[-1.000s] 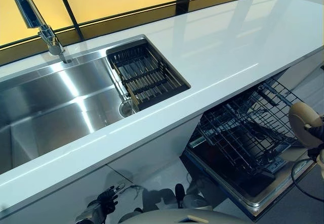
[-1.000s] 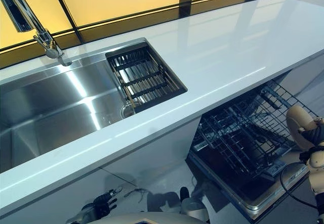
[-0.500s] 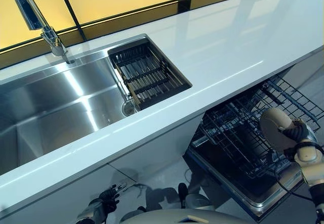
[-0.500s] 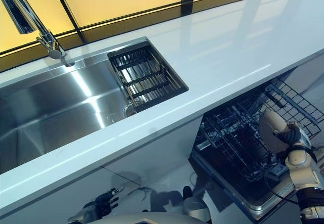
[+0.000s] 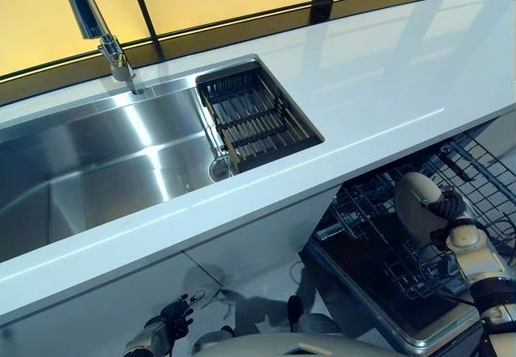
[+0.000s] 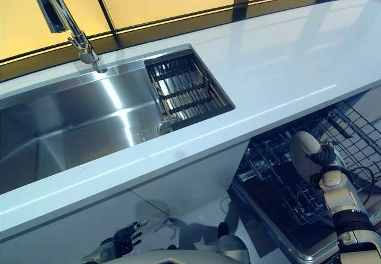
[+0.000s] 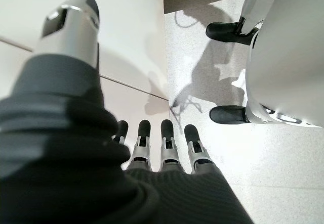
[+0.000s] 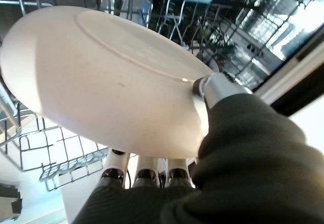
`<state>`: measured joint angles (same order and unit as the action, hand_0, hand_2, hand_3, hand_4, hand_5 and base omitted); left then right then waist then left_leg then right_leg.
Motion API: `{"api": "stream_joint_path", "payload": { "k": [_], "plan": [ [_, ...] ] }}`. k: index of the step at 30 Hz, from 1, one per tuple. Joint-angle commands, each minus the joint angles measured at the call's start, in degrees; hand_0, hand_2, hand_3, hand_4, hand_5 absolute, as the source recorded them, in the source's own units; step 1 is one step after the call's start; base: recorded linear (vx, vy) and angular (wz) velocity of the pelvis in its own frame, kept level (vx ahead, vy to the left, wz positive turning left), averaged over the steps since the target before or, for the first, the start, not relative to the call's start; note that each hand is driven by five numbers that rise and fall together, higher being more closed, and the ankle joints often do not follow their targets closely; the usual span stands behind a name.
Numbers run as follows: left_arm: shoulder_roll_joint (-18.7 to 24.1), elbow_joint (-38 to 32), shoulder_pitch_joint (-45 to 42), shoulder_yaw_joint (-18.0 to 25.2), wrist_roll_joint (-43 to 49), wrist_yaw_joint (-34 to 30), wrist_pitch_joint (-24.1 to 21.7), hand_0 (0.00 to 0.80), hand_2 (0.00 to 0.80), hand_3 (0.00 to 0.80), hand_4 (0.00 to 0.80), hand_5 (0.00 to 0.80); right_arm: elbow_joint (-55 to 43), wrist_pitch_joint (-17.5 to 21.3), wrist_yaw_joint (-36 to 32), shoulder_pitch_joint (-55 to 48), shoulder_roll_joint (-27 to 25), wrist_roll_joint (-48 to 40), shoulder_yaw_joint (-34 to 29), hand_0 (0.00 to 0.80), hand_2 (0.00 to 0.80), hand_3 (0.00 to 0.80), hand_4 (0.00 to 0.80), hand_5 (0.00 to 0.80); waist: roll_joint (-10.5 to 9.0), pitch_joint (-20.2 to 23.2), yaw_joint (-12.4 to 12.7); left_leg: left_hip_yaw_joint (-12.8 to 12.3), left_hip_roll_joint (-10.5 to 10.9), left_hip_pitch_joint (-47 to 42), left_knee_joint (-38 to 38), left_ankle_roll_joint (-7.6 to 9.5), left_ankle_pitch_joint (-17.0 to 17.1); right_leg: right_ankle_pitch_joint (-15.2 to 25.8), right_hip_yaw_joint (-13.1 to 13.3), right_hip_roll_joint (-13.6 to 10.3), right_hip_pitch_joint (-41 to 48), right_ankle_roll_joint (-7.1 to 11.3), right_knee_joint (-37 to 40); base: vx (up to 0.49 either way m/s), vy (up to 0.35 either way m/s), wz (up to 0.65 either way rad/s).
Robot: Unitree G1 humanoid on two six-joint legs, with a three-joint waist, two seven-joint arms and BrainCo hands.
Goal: Take plates into dishwasher
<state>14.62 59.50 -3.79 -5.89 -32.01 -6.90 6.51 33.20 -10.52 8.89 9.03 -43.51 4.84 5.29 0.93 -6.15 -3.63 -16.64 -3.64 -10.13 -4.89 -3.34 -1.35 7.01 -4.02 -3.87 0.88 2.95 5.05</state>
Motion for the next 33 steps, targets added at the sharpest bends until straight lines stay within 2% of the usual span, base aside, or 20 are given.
{"api": "stream_joint_path", "payload": {
  "k": [1,15,26,27,28,29,30,33],
  "plan": [
    [0.63,-2.0,1.87,0.36,-5.16,-0.52,-1.87,0.0,0.0,0.0,0.0,0.0,4.27,0.98,0.87,9.38,-0.72,-1.17,1.64,0.8,0.8,0.8,0.8,0.8,-1.26,0.11,1.15,2.16,2.54,3.29,3.37,4.01,-3.21,-5.5,-4.01,-3.2,-0.26,4.15,-6.56,-0.008,-0.024,0.09],
    [1.0,-7.18,1.78,2.96,-12.03,0.53,-4.54,0.0,0.0,0.0,0.0,0.0,13.34,-0.09,-0.38,12.98,1.31,-1.17,4.31,0.8,0.8,0.8,0.8,0.8,1.63,-1.37,2.66,3.41,3.16,4.33,4.32,3.83,-2.93,-5.64,-5.14,-4.35,-0.72,3.82,-7.51,-0.005,-0.012,0.05],
    [0.62,-7.61,1.83,2.91,-13.17,0.36,-4.99,0.0,0.0,0.0,0.0,0.0,19.31,-0.17,-2.97,15.01,1.8,-0.6,5.14,0.8,0.8,0.8,0.8,0.8,3.04,-1.35,3.19,3.56,3.6,3.99,4.13,3.63,-2.9,-5.71,-5.5,-4.9,-0.19,3.75,-7.29,-0.006,0.017,0.05],
    [0.61,-7.51,1.84,2.9,-13.25,0.36,-4.93,0.0,0.0,0.0,0.0,0.0,19.78,0.01,-2.96,15.14,1.83,-0.72,5.21,0.728,0.728,0.728,0.728,0.728,3.11,-1.29,3.24,3.6,3.66,3.87,4.1,3.64,-2.91,-5.71,-5.54,-4.94,-0.03,3.76,-7.22,0.0,0.0,0.0],
    [0.58,-7.47,1.84,2.93,-13.23,0.33,-4.87,0.0,0.0,0.0,0.0,0.0,19.94,0.07,-2.87,15.19,1.85,-0.68,5.23,0.527,0.527,0.527,0.527,0.527,3.15,-1.3,3.25,3.62,3.68,3.79,4.12,3.64,-2.93,-5.72,-5.54,-4.97,0.08,3.75,-7.2,0.0,0.0,0.0],
    [0.58,-7.42,1.81,2.94,-13.24,0.29,-4.87,0.0,0.0,0.0,0.0,0.0,20.07,0.08,-2.86,15.26,1.86,-0.69,5.22,0.37,0.37,0.37,0.37,0.37,3.15,-1.28,3.28,3.66,3.69,3.76,4.13,3.63,-2.93,-5.73,-5.54,-4.98,0.15,3.75,-7.18,0.0,0.0,0.0],
    [0.56,-7.45,1.88,2.98,-13.21,0.4,-4.75,0.0,0.0,0.0,0.0,0.0,20.33,-0.09,-2.71,15.56,1.91,-0.5,5.27,0.0,0.0,0.0,0.0,0.0,3.13,-1.24,3.31,3.7,3.71,3.67,4.1,3.62,-2.94,-5.74,-5.5,-4.95,0.21,3.75,-7.17,0.0,0.0,0.0],
    [0.51,-7.29,1.82,2.91,-13.4,0.49,-4.9,0.0,0.0,0.0,0.0,0.0,20.77,0.03,-2.94,15.63,2.09,-0.62,5.37,0.0,0.0,0.0,0.0,0.0,3.08,-1.09,3.31,3.72,3.75,3.48,3.98,3.62,-2.93,-5.77,-5.47,-4.94,0.29,3.73,-7.22,0.0,0.0,0.0]
  ]
}}
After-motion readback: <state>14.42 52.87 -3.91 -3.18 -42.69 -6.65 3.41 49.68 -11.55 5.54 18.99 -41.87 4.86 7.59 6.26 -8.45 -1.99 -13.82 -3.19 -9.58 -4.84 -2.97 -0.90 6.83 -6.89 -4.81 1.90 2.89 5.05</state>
